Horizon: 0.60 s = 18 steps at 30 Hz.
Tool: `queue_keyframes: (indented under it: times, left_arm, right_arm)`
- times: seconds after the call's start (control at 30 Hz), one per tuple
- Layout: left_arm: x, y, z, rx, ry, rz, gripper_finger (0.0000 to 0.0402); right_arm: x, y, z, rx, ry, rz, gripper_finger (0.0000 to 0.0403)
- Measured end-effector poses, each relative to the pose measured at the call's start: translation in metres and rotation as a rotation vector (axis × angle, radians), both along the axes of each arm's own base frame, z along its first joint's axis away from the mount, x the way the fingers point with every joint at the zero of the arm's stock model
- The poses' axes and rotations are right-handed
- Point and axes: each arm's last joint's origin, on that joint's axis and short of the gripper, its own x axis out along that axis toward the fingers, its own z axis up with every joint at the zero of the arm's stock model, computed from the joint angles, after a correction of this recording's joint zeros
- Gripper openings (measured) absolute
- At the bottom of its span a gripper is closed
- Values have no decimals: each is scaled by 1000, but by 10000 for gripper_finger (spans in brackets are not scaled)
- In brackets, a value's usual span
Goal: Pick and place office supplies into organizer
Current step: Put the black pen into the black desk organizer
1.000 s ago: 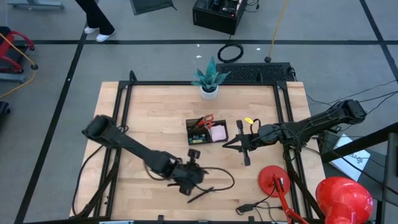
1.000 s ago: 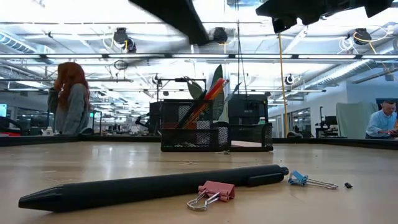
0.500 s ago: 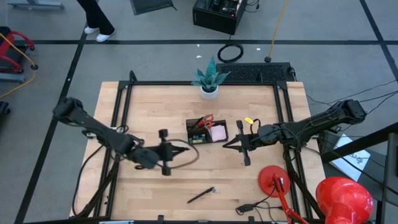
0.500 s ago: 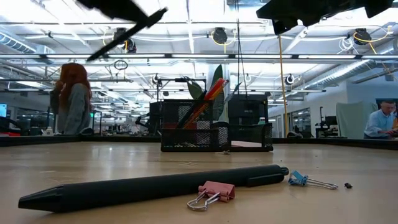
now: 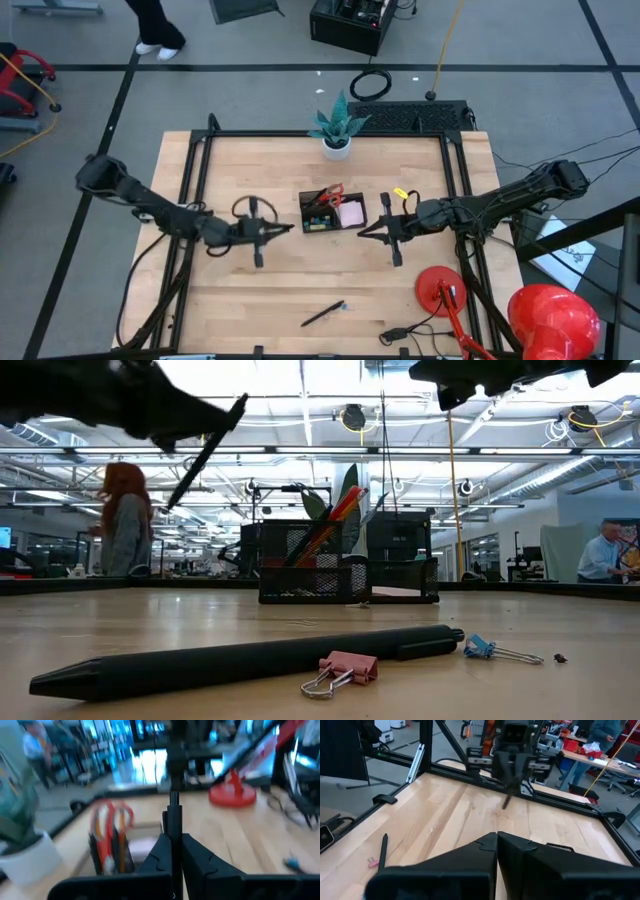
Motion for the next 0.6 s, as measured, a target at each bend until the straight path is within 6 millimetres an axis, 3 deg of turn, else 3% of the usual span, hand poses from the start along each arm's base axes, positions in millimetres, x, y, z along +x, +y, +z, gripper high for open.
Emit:
queue_keyframes:
  times: [0.2, 0.43, 0.6]
  left_arm:
    - [11, 33, 18, 70, -164, -16, 14]
    - [28, 79, 40, 97, -239, -75, 8]
    - [44, 101, 38, 89, -255, -74, 9]
  right_arm:
    - [0, 0, 1, 2, -12, -1, 4]
    - [1, 0, 4, -3, -41, 1, 4]
    - [1, 0, 4, -25, -43, 3, 4]
